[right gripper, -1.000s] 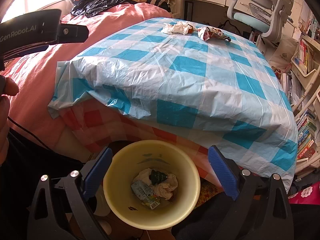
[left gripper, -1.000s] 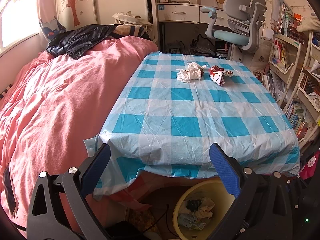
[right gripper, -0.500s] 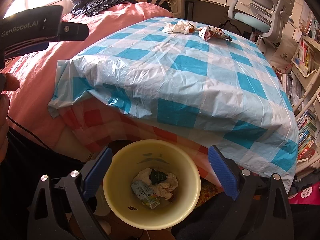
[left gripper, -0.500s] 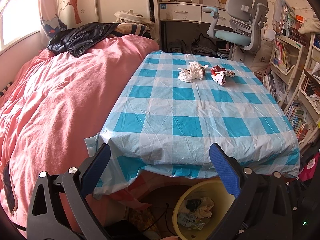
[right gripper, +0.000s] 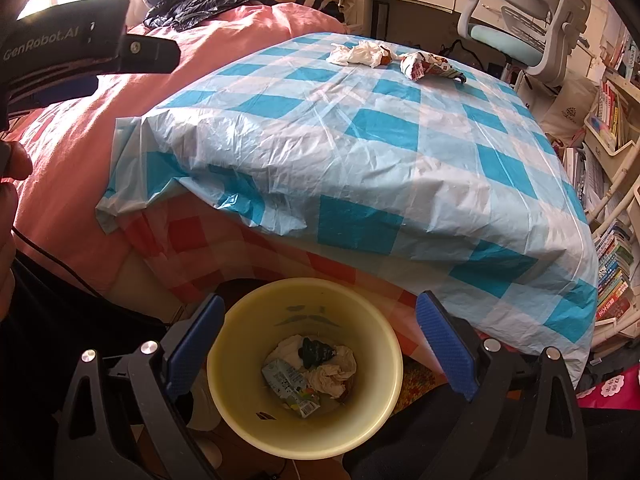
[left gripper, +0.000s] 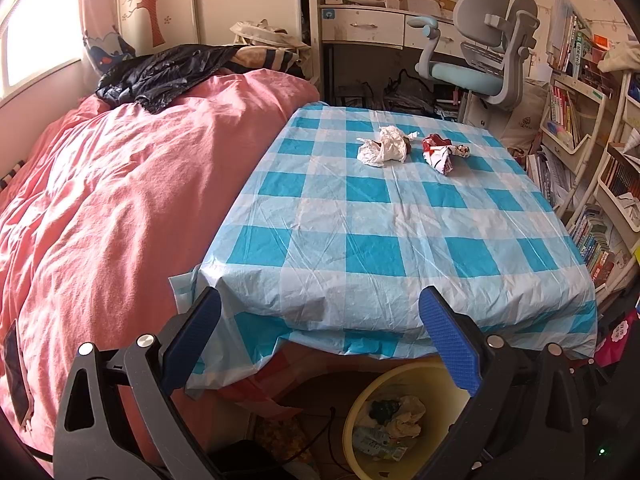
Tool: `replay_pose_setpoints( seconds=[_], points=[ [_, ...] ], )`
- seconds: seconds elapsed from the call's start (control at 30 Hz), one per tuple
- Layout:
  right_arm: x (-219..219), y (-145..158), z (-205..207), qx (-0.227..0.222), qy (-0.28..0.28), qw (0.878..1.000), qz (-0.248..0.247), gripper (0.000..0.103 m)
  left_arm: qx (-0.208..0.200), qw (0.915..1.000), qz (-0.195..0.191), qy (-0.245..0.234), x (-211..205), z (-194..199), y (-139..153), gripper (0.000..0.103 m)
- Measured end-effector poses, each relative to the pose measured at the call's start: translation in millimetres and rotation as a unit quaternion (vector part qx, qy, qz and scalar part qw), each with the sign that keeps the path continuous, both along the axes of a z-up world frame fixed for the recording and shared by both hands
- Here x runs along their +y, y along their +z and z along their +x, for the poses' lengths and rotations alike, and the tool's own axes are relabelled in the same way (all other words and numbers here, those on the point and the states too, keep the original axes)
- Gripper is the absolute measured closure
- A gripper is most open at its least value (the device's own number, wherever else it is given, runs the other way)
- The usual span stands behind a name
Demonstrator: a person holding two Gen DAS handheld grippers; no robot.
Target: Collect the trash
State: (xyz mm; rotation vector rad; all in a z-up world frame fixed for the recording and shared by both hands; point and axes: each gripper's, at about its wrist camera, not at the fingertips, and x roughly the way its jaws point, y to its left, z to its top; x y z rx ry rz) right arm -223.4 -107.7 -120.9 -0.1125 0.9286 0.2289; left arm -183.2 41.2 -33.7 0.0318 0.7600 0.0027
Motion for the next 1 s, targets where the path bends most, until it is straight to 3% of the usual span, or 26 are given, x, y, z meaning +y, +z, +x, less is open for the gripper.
replay_pose_setpoints(
  seconds=[1.0],
  points=[
    [4.8,0.4,-1.7,-0.003,0.011,1.000,-0.005,0.011,-0.001,0.9999,-0.008,-0.008,-5.2,-0.4,-0.1,0.008]
  ],
)
